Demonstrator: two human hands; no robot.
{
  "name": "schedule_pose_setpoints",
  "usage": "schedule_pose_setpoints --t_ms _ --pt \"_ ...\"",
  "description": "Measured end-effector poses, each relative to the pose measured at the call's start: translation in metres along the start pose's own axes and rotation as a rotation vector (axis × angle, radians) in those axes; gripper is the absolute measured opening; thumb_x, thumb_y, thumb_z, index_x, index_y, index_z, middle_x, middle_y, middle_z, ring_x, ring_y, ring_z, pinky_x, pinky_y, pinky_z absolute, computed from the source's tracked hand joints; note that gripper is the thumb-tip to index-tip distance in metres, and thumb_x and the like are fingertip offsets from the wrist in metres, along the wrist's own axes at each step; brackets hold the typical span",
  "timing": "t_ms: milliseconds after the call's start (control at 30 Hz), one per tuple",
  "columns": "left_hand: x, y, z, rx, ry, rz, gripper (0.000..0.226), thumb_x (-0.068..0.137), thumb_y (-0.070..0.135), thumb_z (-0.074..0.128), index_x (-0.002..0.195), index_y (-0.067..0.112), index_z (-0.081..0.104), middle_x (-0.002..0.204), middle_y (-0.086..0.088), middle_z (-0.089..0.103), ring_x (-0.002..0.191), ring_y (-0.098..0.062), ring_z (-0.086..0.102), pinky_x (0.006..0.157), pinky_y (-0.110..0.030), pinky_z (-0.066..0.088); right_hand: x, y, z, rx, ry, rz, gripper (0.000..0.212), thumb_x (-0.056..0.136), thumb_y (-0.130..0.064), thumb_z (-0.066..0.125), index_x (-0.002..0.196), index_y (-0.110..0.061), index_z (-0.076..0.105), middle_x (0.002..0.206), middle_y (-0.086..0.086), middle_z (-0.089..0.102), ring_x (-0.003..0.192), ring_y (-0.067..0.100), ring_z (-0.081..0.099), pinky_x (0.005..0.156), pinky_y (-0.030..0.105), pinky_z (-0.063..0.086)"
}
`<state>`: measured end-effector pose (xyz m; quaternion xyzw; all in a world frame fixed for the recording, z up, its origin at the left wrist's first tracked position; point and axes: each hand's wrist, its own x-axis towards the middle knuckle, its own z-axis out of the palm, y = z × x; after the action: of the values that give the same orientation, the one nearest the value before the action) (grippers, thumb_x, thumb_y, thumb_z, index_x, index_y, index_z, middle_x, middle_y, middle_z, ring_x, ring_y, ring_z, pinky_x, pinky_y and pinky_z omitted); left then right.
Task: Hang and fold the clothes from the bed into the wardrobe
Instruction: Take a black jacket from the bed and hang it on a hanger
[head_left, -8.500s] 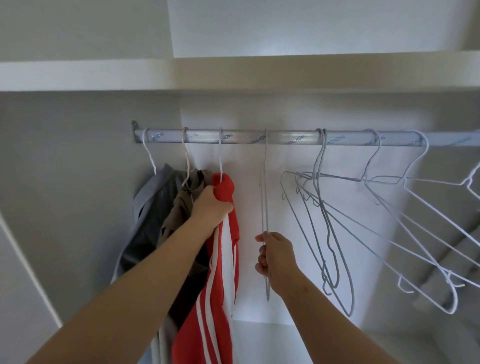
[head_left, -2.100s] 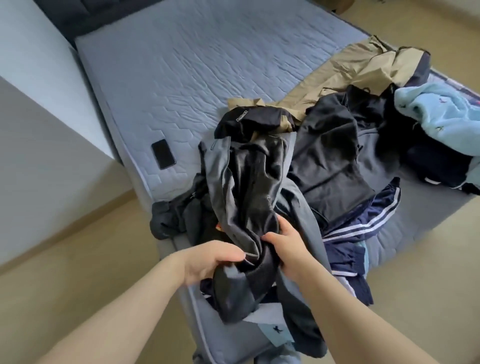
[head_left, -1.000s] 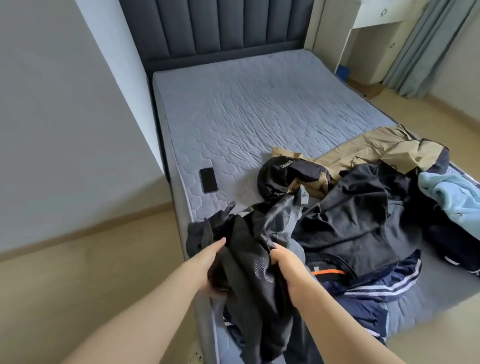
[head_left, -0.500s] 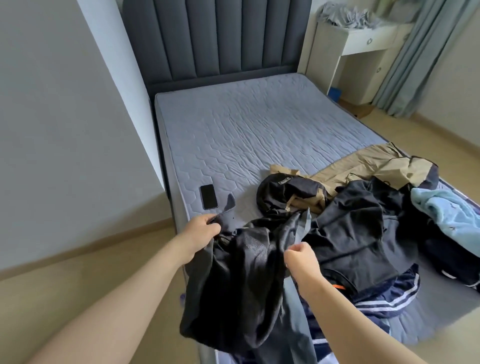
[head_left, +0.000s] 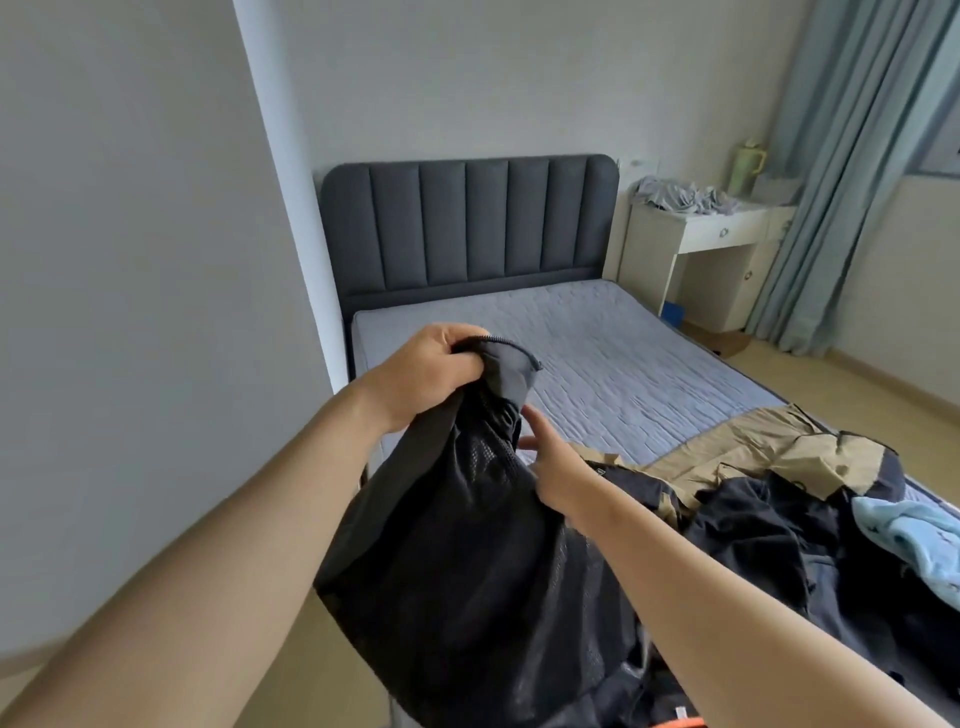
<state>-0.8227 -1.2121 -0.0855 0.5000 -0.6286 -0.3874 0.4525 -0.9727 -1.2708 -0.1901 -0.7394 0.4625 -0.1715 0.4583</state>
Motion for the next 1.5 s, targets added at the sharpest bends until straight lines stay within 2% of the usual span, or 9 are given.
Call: schedule_pose_setpoints --t_ms 167,333,567,700,867,967,1100,1233,1500 --pt "-0.005 0.035 -0.027 -0.043 0.072 0.140 0.032 0.074 0.004 0.043 0.066 0.022 0.068 0.062 0.008 0.062 0.062 -0.003 0.059 0.060 -0.014 0.049 0.011 -0.052 0.004 0.097 -0.090 -0.144 0.052 0.097 0.002 0.039 0.145 -0.012 0.026 0.137 0.007 0.042 0.130 0.031 0.040 0.107 0.035 0.034" --pt "-0.013 0.048 -0.059 -0.035 0.145 0.164 0.034 0.071 0.009 0.045 0.067 0.028 0.072 0.063 0.009 0.065 0.063 -0.002 0.062 0.059 -0.014 0.049 0.012 -0.087 0.016 0.096 -0.089 -0.069 0.018 0.091 -0.003 0.044 0.086 -0.006 0.061 0.087 0.006 0.060 0.092 0.021 0.050 0.086 0.036 0.042" --pt "-0.014 0.045 -0.106 0.304 0.451 0.066 0.034 0.082 0.001 0.046 0.069 0.023 0.067 0.068 0.006 0.063 0.071 -0.012 0.058 0.073 -0.028 0.045 0.016 -0.118 -0.028 0.249 0.468 -0.143 0.022 0.082 0.002 0.038 0.081 -0.009 0.056 0.079 0.007 0.060 0.076 0.023 0.054 0.065 0.030 0.042" --pt "-0.007 0.054 -0.106 0.629 0.698 -0.008 0.031 0.083 0.006 0.048 0.106 0.026 0.055 0.105 0.000 0.060 0.095 -0.020 0.055 0.084 -0.035 0.047 0.007 -0.162 -0.051 0.221 0.640 -0.315 0.034 0.075 0.006 0.031 0.075 -0.020 0.053 0.068 -0.002 0.055 0.060 0.014 0.047 0.049 0.025 0.035" --pt "0.006 0.077 -0.082 0.312 0.280 0.117 0.110 0.066 0.025 0.078 0.144 0.039 0.003 0.142 0.006 0.025 0.128 -0.014 0.034 0.106 -0.037 0.035 -0.001 -0.204 -0.061 -0.051 0.765 -0.508 0.048 0.068 0.007 0.035 0.090 -0.026 0.061 0.078 -0.007 0.058 0.073 0.019 0.052 0.054 0.026 0.038" --pt "0.015 0.080 -0.075 0.307 0.279 0.049 0.095 0.070 0.022 0.078 0.143 0.030 0.017 0.127 0.005 0.047 0.114 -0.014 0.050 0.093 -0.031 0.044 -0.001 -0.207 -0.057 -0.107 0.750 -0.581 0.043 0.071 0.006 0.041 0.089 -0.025 0.064 0.082 -0.006 0.061 0.077 0.020 0.056 0.063 0.031 0.048" --pt "0.024 0.072 -0.074 0.395 0.492 0.073 0.010 0.081 0.012 0.063 0.087 0.020 0.061 0.078 0.002 0.062 0.077 -0.016 0.060 0.064 -0.024 0.044 0.006 -0.191 -0.055 0.046 0.556 -0.602 0.026 0.075 -0.006 0.065 0.078 -0.031 0.058 0.072 -0.012 0.058 0.065 0.007 0.053 0.054 0.009 0.041" --pt "0.031 0.073 -0.075 0.187 0.653 0.088 0.027 0.079 -0.004 0.045 0.069 0.018 0.057 0.064 0.000 0.054 0.059 -0.014 0.047 0.056 -0.024 0.036 0.015 -0.164 -0.047 0.208 0.300 -0.473 0.027 0.079 -0.009 0.058 0.088 -0.033 0.050 0.087 -0.012 0.057 0.065 -0.001 0.053 0.062 0.015 0.045" --pt "0.016 0.074 -0.095 -0.114 0.506 0.184 0.056 0.080 -0.015 0.040 0.063 0.027 0.071 0.057 0.010 0.064 0.056 -0.004 0.061 0.055 -0.016 0.049 0.039 -0.135 -0.024 -0.076 0.232 -0.282 0.029 0.091 -0.008 0.051 0.119 -0.014 0.051 0.101 -0.002 0.051 0.092 0.017 0.047 0.085 0.031 0.040"
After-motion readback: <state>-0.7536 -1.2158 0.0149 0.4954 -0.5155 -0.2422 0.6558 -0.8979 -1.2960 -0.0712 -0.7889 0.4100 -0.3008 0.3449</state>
